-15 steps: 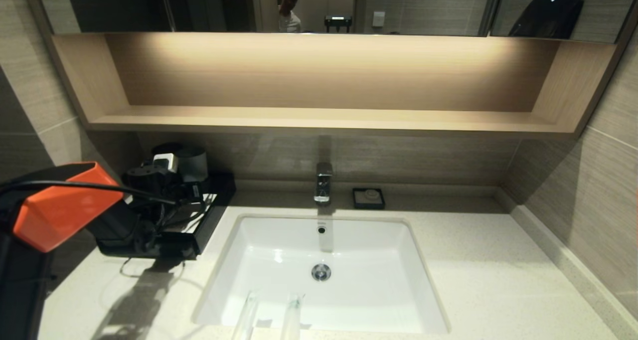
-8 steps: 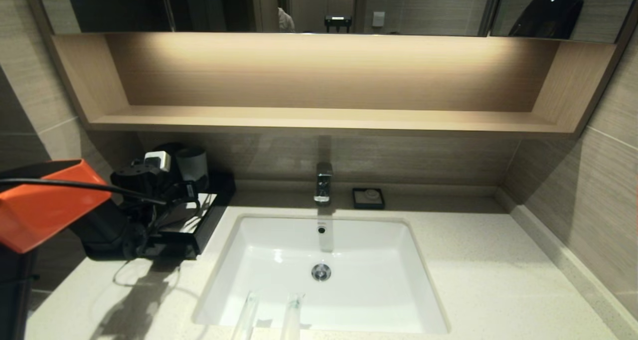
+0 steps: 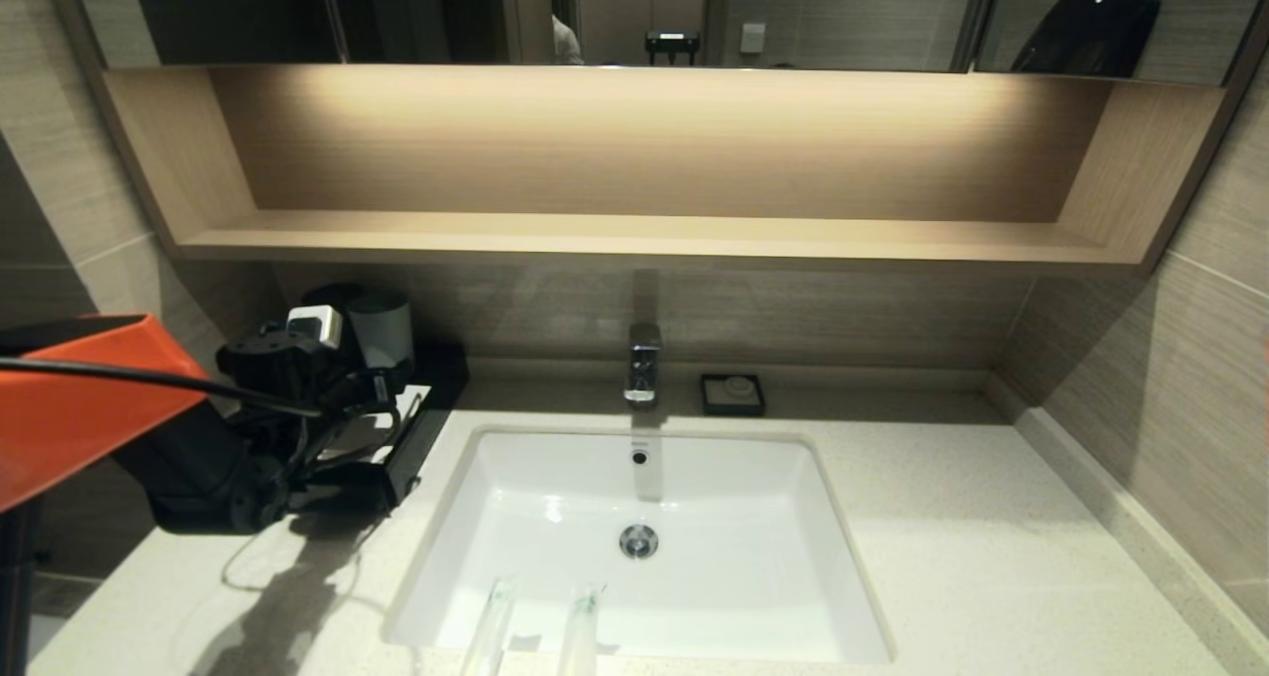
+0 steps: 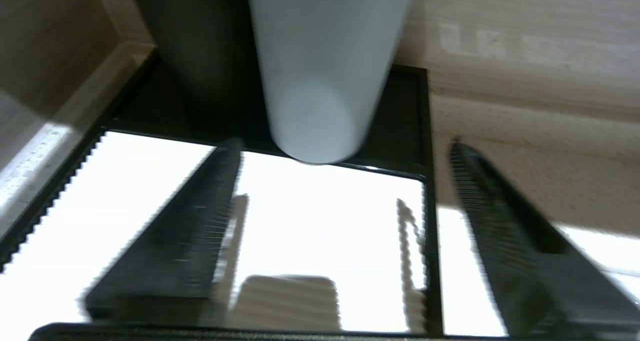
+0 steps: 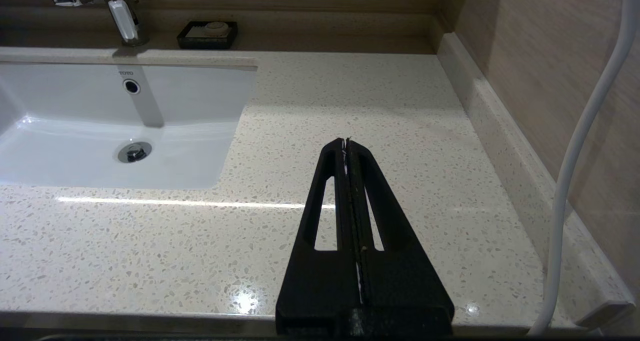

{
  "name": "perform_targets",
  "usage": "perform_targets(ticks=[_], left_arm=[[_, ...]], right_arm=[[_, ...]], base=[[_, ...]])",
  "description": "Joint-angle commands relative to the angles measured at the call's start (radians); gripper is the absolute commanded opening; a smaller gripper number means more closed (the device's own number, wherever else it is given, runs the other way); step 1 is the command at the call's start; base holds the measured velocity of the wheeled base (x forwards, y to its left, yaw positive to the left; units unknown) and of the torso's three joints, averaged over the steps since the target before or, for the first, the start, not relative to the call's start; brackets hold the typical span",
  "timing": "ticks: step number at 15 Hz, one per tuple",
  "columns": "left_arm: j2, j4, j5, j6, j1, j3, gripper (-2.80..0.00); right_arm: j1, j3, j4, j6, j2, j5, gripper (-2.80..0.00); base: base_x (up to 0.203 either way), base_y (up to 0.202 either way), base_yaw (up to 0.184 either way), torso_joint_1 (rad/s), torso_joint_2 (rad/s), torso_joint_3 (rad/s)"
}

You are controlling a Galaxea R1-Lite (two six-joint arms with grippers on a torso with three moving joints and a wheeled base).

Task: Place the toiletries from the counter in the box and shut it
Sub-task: Place the cup on the storage box, then open the drawer

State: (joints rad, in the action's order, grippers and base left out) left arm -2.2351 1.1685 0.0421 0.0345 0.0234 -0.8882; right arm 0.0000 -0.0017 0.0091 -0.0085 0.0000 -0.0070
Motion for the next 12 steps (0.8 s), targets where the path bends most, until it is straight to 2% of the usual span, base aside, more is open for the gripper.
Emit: perform_targets(ticks=[1, 7, 12], left_arm=[[0.012, 0.002, 0.001, 0.001, -0.019, 0.009, -2.8], [0.053, 0.003, 0.002, 0.001, -0.034, 0.044, -2.8], [0.117, 0.008, 0.004, 0.001, -0.033, 0.121, -2.8]], right_arm=[[0.0, 0.0, 0.0, -0.001, -0.001, 0.0, -2.8], [0.0, 0.0, 0.0, -0.001, 0.0, -0.001, -2.8], [0.0, 0.0, 0.0, -0.001, -0.001, -0.001, -2.8]], base=[[0.0, 0.0, 0.0, 0.0, 0.0, 0.0], [0.0, 0.0, 0.0, 0.0, 0.0, 0.0], [0.0, 0.0, 0.0, 0.0, 0.0, 0.0]])
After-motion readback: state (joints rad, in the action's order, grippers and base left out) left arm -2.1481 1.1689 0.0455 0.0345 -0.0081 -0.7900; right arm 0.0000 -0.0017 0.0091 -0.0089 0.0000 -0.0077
